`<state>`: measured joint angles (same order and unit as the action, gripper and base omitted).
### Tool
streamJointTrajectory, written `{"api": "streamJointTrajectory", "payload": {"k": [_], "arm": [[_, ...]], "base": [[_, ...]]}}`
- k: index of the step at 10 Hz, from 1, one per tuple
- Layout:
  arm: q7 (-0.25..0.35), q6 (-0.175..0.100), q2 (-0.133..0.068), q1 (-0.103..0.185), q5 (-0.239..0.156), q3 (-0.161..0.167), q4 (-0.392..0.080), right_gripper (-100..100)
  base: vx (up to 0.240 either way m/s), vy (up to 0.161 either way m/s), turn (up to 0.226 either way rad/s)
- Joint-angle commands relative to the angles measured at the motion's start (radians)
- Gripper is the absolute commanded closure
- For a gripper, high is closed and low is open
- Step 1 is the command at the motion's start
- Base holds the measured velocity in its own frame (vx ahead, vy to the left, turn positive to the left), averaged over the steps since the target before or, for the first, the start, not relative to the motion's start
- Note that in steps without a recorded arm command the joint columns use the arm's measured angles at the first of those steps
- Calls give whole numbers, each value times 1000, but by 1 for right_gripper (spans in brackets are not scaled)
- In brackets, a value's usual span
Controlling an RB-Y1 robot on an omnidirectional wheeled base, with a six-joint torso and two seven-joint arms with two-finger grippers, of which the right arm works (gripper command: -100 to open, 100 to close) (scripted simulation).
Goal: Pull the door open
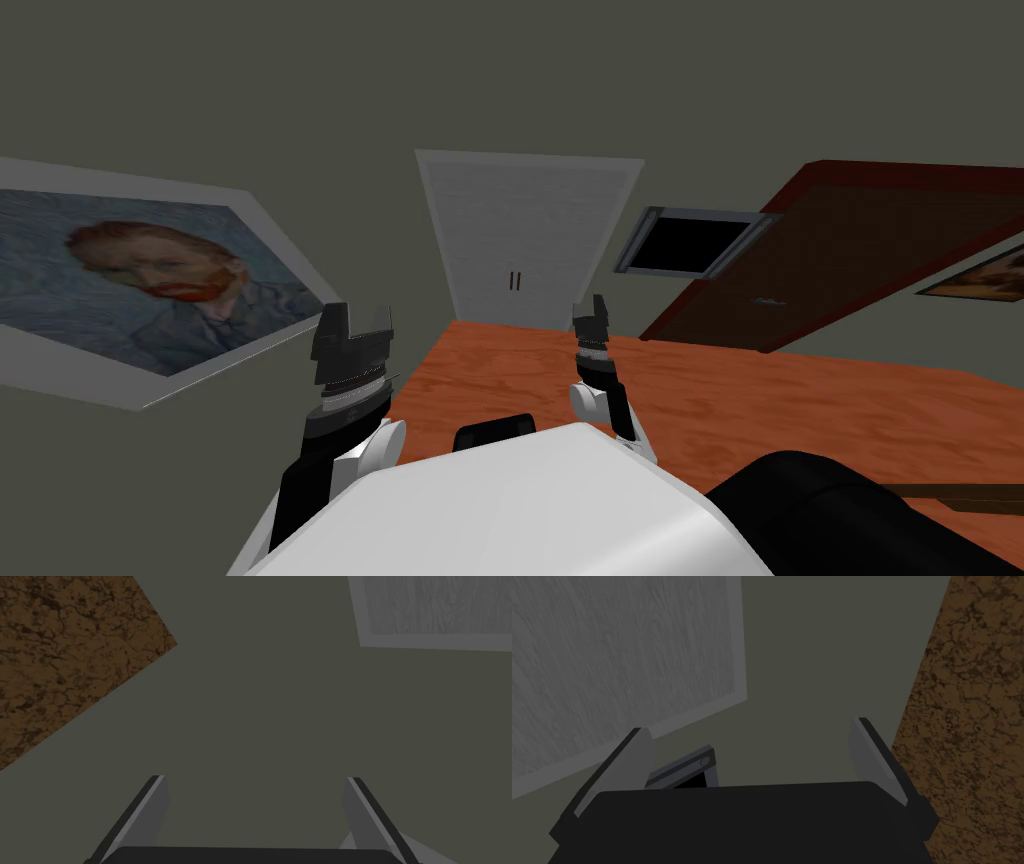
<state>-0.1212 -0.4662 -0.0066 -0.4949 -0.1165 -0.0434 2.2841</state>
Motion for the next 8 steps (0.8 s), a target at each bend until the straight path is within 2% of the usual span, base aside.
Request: {"api": "streamJointTrajectory", "payload": {"k": [1,2,6,8], "arm": [[-23,-7,-10,8,9,-4,-31,-100],[-23,-7,-10,8,9,-4,-31,-100],[-88,-28,-32,33,35,-14,-119,-100],[-106,-34,-37,39,42,-17,-143,-100]], "base": [[0,82,-14],[134,9,-49],[179,-2,-38],[132,10,-24]]}}
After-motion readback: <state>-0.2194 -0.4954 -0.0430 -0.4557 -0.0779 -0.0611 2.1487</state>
